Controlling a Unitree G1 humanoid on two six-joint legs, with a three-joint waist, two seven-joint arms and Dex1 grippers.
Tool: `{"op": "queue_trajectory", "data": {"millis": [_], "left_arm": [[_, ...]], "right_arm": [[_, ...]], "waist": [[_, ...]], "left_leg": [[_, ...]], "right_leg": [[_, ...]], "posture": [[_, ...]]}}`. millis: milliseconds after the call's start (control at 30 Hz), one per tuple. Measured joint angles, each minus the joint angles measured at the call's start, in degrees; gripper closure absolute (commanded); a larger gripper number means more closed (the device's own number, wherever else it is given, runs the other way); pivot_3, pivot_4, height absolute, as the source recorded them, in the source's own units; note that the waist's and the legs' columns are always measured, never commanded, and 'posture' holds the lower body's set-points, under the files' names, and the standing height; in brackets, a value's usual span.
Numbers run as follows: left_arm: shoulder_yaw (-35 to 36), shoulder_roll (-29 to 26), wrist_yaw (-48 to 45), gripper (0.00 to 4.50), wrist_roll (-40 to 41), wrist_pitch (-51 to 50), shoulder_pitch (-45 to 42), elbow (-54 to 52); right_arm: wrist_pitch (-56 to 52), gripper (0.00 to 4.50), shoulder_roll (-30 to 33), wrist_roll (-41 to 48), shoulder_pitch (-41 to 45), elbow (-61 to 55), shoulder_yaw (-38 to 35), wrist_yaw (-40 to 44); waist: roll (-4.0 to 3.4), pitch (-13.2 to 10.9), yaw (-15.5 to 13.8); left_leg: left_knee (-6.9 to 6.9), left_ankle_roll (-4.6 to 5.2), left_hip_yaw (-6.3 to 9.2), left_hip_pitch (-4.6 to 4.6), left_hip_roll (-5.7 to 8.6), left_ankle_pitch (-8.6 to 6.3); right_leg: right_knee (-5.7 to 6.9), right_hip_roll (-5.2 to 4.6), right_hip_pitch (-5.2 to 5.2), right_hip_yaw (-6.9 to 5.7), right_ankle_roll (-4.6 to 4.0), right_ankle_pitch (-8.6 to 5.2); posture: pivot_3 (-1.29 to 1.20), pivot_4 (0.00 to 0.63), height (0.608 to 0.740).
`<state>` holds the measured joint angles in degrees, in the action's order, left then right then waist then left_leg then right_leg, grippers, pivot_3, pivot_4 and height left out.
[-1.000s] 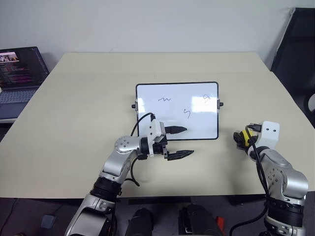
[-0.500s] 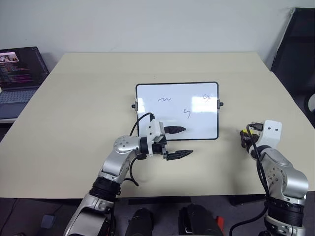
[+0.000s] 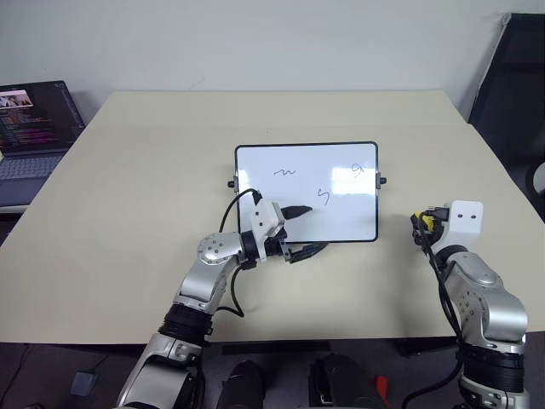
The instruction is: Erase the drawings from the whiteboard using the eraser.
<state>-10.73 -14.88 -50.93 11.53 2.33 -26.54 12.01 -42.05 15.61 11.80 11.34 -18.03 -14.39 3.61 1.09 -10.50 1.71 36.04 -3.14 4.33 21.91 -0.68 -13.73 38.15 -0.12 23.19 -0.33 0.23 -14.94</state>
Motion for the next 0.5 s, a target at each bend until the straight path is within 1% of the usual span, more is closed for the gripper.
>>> {"op": "queue_trajectory", "data": {"millis": [167,300,400,500], "left_arm": [[0.1,0.7,6.4,0.0,-4.8,4.4,-1.4,2.6],[0.1,0.8,10.6,0.0,-8.1,7.5,-2.5,6.3],[0.1,0.8,12.0,0.0,-9.1,8.8,-3.6,7.9],[0.2,0.9,12.7,0.0,-9.4,10.2,-4.2,9.5]], "right_arm": [[6.0,3.4,-0.1,-1.7,0.6,0.1,1.3,0.2],[12.2,3.4,0.0,-2.2,3.5,0.4,2.9,1.5],[16.2,3.4,0.0,-2.8,5.9,0.6,4.3,2.3],[19.8,3.4,-0.5,-4.0,8.5,3.5,5.8,2.7]], "waist": [[0.0,0.0,0.0],[0.0,0.0,0.0],[0.0,0.0,0.0],[0.0,0.0,0.0]], "left_leg": [[0.0,0.0,-0.04,0.0,0.02,0.0],[0.0,0.0,-0.02,-0.01,0.0,0.0],[0.01,0.0,-0.02,0.0,0.02,0.0],[0.0,0.0,-0.04,0.01,0.03,0.0]], "right_leg": [[-0.01,-0.01,0.0,-0.02,0.02,0.01],[0.03,0.0,0.01,-0.06,0.02,0.01],[0.02,-0.01,0.01,-0.06,0.02,0.02],[0.0,-0.02,0.01,-0.04,0.01,0.02]], "posture": [[0.0,0.15,0.74],[0.0,0.15,0.74],[0.0,0.15,0.74],[0.0,0.15,0.74]]}}
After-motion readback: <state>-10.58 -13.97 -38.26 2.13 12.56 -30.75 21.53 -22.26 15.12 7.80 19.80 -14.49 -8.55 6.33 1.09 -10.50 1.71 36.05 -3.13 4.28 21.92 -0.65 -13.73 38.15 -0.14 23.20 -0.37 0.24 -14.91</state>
